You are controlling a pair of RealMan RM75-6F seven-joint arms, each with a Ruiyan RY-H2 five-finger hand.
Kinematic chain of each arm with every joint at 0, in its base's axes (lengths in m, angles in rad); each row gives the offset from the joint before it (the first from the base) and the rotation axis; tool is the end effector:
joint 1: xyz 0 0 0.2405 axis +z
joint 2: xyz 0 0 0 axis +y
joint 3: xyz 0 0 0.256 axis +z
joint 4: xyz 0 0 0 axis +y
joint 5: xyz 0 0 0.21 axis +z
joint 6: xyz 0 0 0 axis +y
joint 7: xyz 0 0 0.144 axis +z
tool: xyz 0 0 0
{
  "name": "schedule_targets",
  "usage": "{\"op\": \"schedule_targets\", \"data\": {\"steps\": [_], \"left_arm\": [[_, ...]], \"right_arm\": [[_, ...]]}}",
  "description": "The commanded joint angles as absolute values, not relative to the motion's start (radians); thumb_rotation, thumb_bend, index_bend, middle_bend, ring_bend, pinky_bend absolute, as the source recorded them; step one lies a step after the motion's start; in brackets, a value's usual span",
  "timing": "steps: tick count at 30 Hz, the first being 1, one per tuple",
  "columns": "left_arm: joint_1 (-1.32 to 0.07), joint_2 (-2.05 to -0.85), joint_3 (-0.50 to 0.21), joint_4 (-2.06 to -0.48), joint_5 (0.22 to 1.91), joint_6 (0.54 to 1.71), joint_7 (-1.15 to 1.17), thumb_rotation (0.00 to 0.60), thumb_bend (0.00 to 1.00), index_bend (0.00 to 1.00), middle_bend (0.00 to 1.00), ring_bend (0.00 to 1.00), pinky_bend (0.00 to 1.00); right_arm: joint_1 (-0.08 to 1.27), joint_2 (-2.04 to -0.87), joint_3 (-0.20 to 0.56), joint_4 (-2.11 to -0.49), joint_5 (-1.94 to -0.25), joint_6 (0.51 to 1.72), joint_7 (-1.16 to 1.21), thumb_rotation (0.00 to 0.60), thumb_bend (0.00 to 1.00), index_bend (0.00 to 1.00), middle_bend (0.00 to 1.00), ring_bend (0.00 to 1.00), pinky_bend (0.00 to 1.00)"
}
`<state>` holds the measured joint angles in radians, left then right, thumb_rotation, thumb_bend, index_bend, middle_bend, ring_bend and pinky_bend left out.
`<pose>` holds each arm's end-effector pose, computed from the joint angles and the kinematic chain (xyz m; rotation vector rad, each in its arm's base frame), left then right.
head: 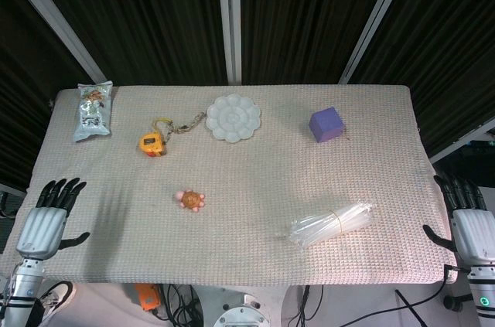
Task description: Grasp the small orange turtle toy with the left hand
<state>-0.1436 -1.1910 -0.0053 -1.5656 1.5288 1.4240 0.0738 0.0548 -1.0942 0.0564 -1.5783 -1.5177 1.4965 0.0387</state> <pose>-0.3059 0.1893 0.1242 -1.5217 -0.8900 -0.8614 -0.3211 -0.1735 0.1720 1.3747 -0.8852 0.8918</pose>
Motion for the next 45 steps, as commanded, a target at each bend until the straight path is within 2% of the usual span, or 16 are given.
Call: {"op": "schedule_targets", "data": {"steps": [1, 17, 24, 32, 36, 45], "left_arm": [[-0.144, -1.19, -0.006, -1.566, 1.529, 1.424, 0.074, 0.6, 0.06, 0.1, 0.06, 0.0, 0.0], [-0.161, -1.171, -0.007, -1.607, 1.557, 1.418, 0.041, 0.6, 0.07, 0.1, 0.07, 0.0, 0.0], [-0.255, -1.15, -0.023, -1.676, 1.594, 1.306, 0.027, 0.6, 0.15, 0.15, 0.08, 0.0, 0.0], [-0.38, -1.256, -0.041, -1.665, 1.61, 1.156, 0.089, 0.6, 0.17, 0.15, 0.09, 0.0, 0.0], [-0.429, -1.317, -0.042, -1.64, 1.578, 1.075, 0.103, 0.6, 0.25, 0.17, 0.1, 0.0, 0.0], [-0.511, -1.436, -0.067, -1.558, 1.538, 0.997, 0.136, 0.6, 0.27, 0.18, 0.14, 0.0, 0.01]], "right_arm": [[0.055, -1.094, 0.055, -1.579, -1.519, 1.496, 0.038, 0.6, 0.11, 0.0, 0.0, 0.0, 0.0], [0.065, -1.088, 0.063, -1.589, -1.52, 1.491, 0.033, 0.6, 0.11, 0.0, 0.0, 0.0, 0.0], [0.07, -1.087, 0.061, -1.598, -1.517, 1.481, 0.016, 0.6, 0.11, 0.0, 0.0, 0.0, 0.0], [0.065, -1.094, 0.06, -1.59, -1.51, 1.483, 0.02, 0.6, 0.11, 0.0, 0.0, 0.0, 0.0], [0.068, -1.094, 0.061, -1.588, -1.514, 1.483, 0.022, 0.6, 0.11, 0.0, 0.0, 0.0, 0.0], [0.07, -1.093, 0.062, -1.581, -1.509, 1.478, 0.032, 0.6, 0.11, 0.0, 0.0, 0.0, 0.0]]}}
